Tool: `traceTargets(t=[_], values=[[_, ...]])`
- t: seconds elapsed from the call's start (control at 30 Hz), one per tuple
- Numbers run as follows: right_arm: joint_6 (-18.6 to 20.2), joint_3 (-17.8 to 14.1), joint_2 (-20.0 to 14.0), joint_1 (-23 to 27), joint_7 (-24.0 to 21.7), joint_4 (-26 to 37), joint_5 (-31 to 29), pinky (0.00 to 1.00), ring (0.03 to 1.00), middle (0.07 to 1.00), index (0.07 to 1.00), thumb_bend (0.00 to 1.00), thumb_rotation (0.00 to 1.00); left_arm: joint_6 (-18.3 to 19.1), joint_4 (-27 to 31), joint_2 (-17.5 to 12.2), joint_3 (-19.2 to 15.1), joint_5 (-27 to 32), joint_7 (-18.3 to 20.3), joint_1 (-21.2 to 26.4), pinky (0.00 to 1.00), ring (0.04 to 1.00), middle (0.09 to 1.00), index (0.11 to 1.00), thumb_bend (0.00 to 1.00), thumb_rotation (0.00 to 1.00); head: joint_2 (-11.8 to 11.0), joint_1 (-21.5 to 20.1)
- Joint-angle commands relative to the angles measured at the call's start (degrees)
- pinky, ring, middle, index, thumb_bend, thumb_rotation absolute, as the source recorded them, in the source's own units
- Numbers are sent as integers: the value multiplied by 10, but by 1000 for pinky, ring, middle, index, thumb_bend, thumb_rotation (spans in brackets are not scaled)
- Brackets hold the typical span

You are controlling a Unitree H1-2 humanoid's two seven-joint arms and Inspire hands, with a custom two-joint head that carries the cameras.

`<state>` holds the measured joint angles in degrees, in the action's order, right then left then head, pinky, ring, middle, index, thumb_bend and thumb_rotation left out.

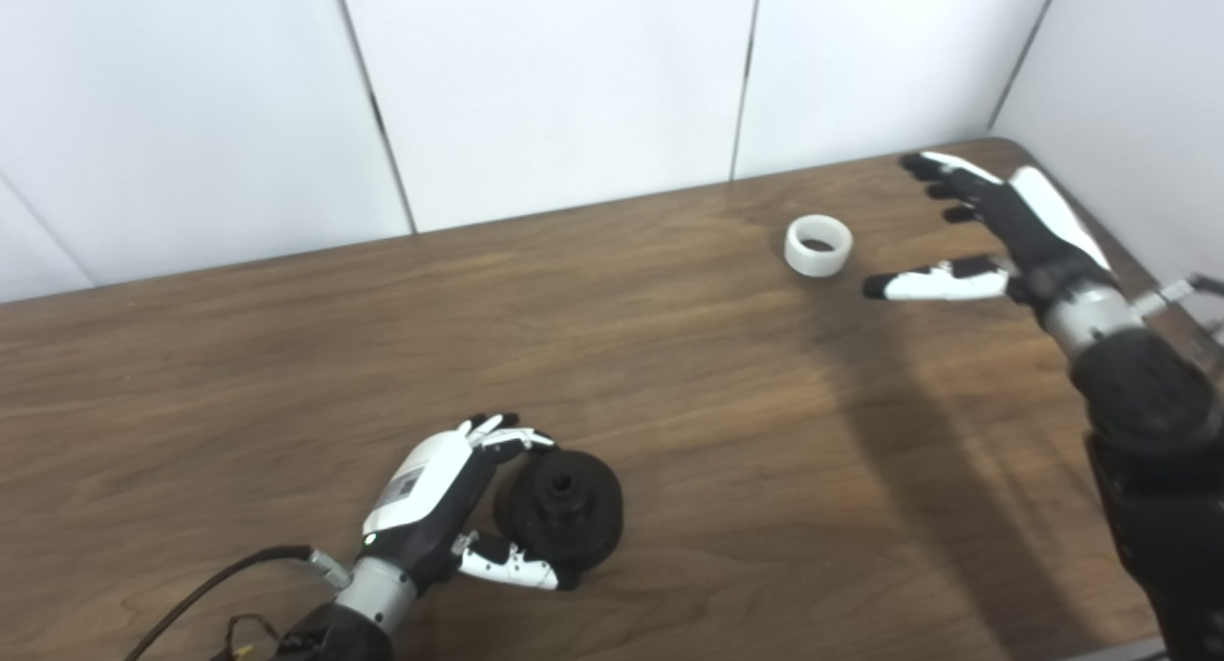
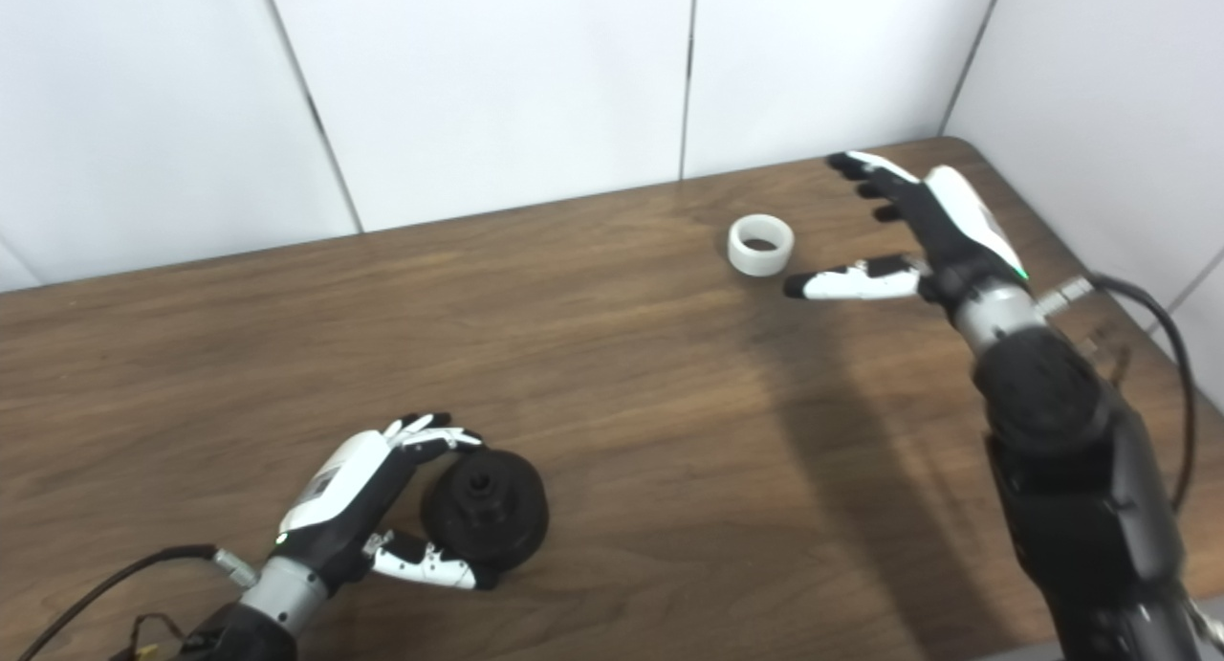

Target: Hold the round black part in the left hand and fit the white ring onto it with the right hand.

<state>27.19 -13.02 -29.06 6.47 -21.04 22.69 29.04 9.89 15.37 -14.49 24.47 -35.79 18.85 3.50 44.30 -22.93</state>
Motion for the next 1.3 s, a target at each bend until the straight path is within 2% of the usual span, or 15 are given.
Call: traceTargets(t=[0.0,0.23,0.37,0.57,0.87,1.27], values=[[-3,10,-23,38,-18,-14,39,852,893,887,861,966,251,-10,-4,-13,2,0,8,-7,1000,958,822,482,524,51,-6,-13],[-3,37,-22,91,-55,-85,111,913,935,906,873,981,273,-7,3,-15,0,-7,9,-18,1000,948,825,483,524,49,-30,-27],[-3,40,-20,113,-62,-124,123,990,954,916,873,972,260,-11,1,-15,-1,-7,6,-23,1000,945,826,483,523,50,-45,-24],[-3,56,-22,141,-54,-182,133,1000,979,932,879,955,258,-21,-8,-12,0,-8,-4,-31,1000,944,829,483,523,49,-68,-18],[-3,95,-27,176,-36,-249,138,1000,990,956,887,938,290,-23,-9,-11,5,-15,-10,-35,1000,937,831,483,523,49,-77,-11],[-4,154,-30,218,-1,-316,132,1000,992,962,869,949,284,-21,-4,-8,8,-14,-10,-40,1000,941,833,483,523,48,-77,-4]])
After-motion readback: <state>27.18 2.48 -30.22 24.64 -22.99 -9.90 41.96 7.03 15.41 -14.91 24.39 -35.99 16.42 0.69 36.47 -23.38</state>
